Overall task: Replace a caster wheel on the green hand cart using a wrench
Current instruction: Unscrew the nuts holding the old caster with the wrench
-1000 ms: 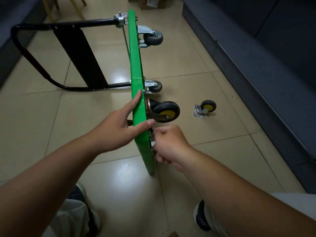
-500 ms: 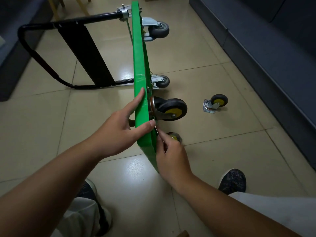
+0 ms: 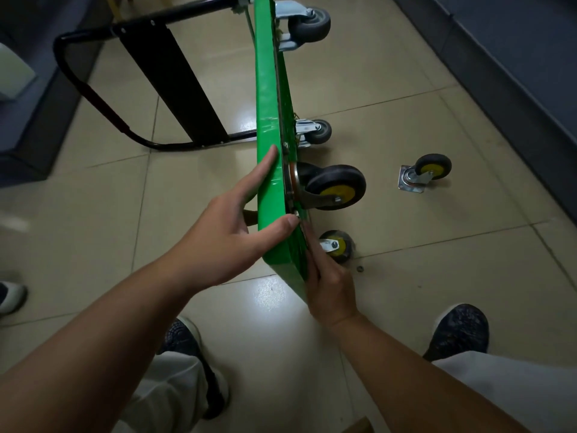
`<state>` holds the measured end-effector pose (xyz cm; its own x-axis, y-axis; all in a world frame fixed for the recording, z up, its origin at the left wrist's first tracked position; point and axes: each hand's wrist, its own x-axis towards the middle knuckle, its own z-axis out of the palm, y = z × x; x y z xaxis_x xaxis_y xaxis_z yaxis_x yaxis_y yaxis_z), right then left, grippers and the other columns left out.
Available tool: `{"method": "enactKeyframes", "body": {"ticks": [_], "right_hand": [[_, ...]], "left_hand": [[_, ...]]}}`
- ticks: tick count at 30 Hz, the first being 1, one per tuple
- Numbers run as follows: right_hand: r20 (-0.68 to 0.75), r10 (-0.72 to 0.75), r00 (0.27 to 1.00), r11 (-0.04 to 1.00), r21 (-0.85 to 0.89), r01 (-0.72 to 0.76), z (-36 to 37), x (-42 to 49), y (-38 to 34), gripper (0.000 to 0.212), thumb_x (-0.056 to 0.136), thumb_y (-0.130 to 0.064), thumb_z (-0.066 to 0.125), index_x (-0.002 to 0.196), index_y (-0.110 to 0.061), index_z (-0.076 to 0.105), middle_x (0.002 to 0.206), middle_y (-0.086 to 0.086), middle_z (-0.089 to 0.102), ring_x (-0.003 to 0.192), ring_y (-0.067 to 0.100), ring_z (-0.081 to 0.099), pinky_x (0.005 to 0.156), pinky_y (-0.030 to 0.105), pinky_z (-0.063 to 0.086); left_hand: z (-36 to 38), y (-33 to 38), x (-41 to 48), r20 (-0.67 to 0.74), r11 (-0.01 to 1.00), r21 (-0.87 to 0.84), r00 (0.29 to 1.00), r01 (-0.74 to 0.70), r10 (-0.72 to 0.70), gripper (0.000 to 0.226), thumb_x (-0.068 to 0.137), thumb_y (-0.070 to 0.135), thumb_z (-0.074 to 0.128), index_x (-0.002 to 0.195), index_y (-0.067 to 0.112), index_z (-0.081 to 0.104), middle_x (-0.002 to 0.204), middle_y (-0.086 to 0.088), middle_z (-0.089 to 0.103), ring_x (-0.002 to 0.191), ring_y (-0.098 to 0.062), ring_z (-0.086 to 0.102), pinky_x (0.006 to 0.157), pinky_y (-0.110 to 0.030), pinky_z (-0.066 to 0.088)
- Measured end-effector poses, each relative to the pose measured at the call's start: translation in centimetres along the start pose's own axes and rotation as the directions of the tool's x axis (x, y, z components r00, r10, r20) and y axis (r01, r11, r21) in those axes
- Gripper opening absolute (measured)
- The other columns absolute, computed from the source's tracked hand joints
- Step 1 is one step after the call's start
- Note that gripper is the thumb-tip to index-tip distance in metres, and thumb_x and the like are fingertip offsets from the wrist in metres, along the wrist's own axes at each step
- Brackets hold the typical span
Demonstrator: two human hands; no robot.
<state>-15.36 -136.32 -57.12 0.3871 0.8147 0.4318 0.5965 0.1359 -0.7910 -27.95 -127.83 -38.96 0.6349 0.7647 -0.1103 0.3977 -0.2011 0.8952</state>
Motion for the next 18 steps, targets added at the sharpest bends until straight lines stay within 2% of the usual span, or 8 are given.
{"method": "enactKeyframes", "body": {"ticks": [2,4,8,11,13,14,16,18], "right_hand": [[0.036,-0.026,0.999,0.999,-0.037,0.027,0.2,0.1,1.0,0.07,0.101,-0.012,0.055,0.157,-0.039,0.022,0.102,0.012,0.074,0.079,0.028,0.07,0.064,0.042,0.057],[0.088,-0.033,0.996,0.997,-0.065,0.039,0.1,0.3,1.5,0.078,0.099,-0.009,0.06,0.157,-0.041,0.02,0.101,0.011,0.073,0.081,0.026,0.07,0.067,0.041,0.057],[0.261,0.154,0.953,0.985,-0.117,-0.127,-2.8,0.6,0.0,0.071,0.104,-0.017,0.053,0.152,-0.055,0.018,0.106,0.004,0.072,0.089,0.021,0.069,0.072,0.038,0.057],[0.415,0.307,0.856,0.952,-0.14,-0.274,-7.0,-0.1,-2.5,0.051,0.106,-0.024,0.046,0.149,-0.048,0.034,0.097,-0.001,0.073,0.082,0.009,0.065,0.075,0.032,0.054],[0.431,0.424,0.797,0.899,-0.091,-0.429,-9.1,0.3,-4.5,0.036,0.106,-0.021,0.045,0.138,-0.031,0.059,0.079,-0.018,0.068,0.071,0.0,0.064,0.068,0.028,0.053],[0.428,0.515,0.743,0.836,-0.06,-0.545,-9.6,1.2,-5.3,0.03,0.105,-0.019,0.044,0.124,-0.017,0.067,0.066,-0.017,0.062,0.056,0.0,0.06,0.059,0.028,0.051],[0.43,0.691,0.582,0.646,-0.005,-0.764,-10.0,3.5,-6.8,0.03,0.104,-0.017,0.042,0.107,0.006,0.062,0.058,0.003,0.048,0.036,0.01,0.048,0.043,0.028,0.037],[0.464,0.753,0.467,0.507,0.043,-0.861,-10.4,6.1,-8.9,0.028,0.103,-0.017,0.042,0.099,0.005,0.058,0.062,0.01,0.042,0.034,0.015,0.04,0.042,0.022,0.026]], "left_hand": [[0.0,0.0,0.1,0.002,1.0,-0.016,1.0,-0.002,0.002,0.088,0.085,0.036,0.068,0.157,0.047,0.018,0.154,0.023,0.033,0.114,0.022,0.052,0.078,-0.018,0.059],[-0.1,0.0,0.2,0.004,1.0,-0.018,1.0,0.001,-0.001,0.089,0.084,0.037,0.068,0.157,0.048,0.018,0.155,0.023,0.033,0.114,0.021,0.053,0.078,-0.017,0.058],[-0.3,0.0,0.4,0.002,1.0,-0.022,1.0,-0.007,0.007,0.091,0.082,0.04,0.072,0.156,0.052,0.02,0.16,0.016,0.032,0.116,0.004,0.062,0.079,-0.022,0.06],[-0.4,0.1,0.5,0.018,1.0,-0.022,1.0,-0.016,0.016,0.092,0.081,0.04,0.074,0.156,0.051,0.022,0.16,0.014,0.034,0.114,-0.011,0.068,0.081,-0.027,0.062],[-0.4,0.4,0.6,0.031,1.0,0.001,0.999,-0.023,0.023,0.094,0.079,0.042,0.074,0.156,0.051,0.021,0.161,0.015,0.031,0.115,-0.01,0.066,0.082,-0.027,0.062],[-0.4,0.4,0.6,0.034,1.0,0.013,0.999,-0.026,0.025,0.095,0.079,0.044,0.074,0.156,0.051,0.02,0.161,0.016,0.03,0.113,-0.007,0.066,0.082,-0.026,0.061],[-0.5,0.3,0.7,0.048,0.999,0.031,0.999,-0.021,0.02,0.095,0.078,0.048,0.075,0.156,0.053,0.02,0.162,0.017,0.028,0.113,-0.008,0.067,0.083,-0.028,0.062],[-0.6,0.0,0.8,0.057,0.999,0.038,0.998,-0.016,0.014,0.088,0.081,0.054,0.07,0.154,0.057,0.021,0.163,0.016,0.029,0.118,-0.014,0.065,0.087,-0.034,0.062]]}}
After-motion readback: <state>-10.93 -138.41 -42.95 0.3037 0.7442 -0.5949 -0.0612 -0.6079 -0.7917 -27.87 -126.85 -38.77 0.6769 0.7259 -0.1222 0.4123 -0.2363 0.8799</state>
